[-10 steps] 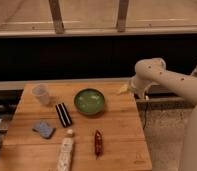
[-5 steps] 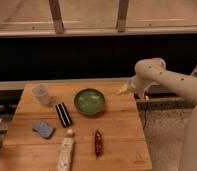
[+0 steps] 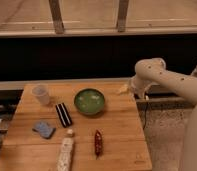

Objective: Move the arm in a circular motion

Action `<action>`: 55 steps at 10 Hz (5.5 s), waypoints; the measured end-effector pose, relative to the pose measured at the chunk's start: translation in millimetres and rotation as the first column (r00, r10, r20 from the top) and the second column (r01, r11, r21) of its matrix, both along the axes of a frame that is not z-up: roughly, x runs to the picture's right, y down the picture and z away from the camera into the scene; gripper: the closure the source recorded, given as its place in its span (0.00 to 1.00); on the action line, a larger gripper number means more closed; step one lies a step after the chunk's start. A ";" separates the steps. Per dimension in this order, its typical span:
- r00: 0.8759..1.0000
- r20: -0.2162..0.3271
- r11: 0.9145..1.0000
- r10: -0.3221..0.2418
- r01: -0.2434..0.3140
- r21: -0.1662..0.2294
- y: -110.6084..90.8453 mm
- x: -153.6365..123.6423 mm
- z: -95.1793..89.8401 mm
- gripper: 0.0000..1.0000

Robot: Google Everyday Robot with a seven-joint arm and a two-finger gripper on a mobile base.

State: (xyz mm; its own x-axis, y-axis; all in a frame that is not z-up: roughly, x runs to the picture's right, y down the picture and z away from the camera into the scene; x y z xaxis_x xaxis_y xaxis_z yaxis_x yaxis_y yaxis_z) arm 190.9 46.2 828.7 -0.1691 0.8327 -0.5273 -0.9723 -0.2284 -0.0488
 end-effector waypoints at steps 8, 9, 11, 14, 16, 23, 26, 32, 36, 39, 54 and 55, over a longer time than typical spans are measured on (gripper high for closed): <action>0.988 -0.034 0.981 -0.152 0.155 0.117 -28.9 -35.7 -3.8 0.20; 0.987 -0.014 0.980 -0.158 0.158 0.124 -34.0 -49.0 -1.1 0.20; 0.982 0.026 0.973 -0.185 0.179 0.143 -44.6 -79.8 4.9 0.20; 0.967 0.086 0.961 -0.238 0.222 0.163 -62.3 -129.5 15.4 0.20; 0.953 0.131 0.954 -0.272 0.248 0.171 -72.7 -160.6 19.4 0.20; 0.853 0.288 0.900 -0.434 0.402 0.165 15.4 -227.4 -50.1 0.20; 0.870 0.249 0.905 -0.425 0.404 0.132 64.2 -187.2 -82.8 0.20; 0.944 0.103 0.948 -0.313 0.305 0.086 34.8 -110.2 -57.2 0.20; 0.958 0.067 0.958 -0.280 0.273 0.090 -42.7 -90.0 -0.7 0.20; 0.945 0.100 0.949 -0.310 0.301 0.096 -88.9 -115.1 34.1 0.20; 0.765 0.335 0.830 -0.551 0.545 0.120 78.4 -215.9 -93.3 0.20; 0.785 0.314 0.841 -0.534 0.529 0.109 81.6 -206.3 -96.0 0.20</action>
